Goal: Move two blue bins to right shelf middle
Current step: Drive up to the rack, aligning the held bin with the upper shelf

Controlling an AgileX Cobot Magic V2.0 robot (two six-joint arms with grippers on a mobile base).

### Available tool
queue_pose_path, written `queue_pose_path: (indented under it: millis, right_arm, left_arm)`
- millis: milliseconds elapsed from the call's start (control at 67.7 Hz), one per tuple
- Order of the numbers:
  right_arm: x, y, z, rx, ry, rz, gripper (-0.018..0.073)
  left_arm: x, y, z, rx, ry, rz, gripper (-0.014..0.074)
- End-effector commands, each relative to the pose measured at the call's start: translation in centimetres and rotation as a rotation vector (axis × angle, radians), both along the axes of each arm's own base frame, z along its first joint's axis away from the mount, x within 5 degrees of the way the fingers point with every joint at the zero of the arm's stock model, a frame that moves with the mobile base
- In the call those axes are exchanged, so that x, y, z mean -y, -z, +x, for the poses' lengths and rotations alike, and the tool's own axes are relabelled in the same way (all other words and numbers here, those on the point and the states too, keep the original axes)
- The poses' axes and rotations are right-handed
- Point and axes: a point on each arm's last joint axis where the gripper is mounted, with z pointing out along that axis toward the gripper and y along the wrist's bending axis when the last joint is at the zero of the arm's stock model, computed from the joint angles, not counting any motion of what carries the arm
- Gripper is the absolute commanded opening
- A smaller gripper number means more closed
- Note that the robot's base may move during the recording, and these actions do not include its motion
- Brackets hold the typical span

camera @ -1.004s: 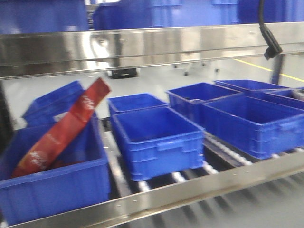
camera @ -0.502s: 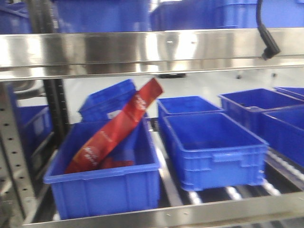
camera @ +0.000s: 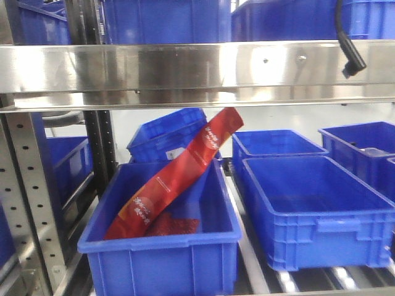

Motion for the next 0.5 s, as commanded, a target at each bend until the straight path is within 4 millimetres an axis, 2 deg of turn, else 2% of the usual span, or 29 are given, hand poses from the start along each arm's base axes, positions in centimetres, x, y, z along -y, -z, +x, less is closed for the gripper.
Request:
queue_pose_path:
  millis: [0, 487]
  right_arm:
    - [0.20, -1.76, -0.62, 0.093, -0.030, 0.053, -0.0166]
    - [0.20, -1.76, -0.62, 0.093, -0.030, 0.053, -0.0166]
  left_arm:
    - [0.11, -1.90, -0.43, 0.130, 0.032, -0.055, -0.0111]
    - [0.11, -1.90, -0.43, 0.130, 0.032, -0.055, -0.0111]
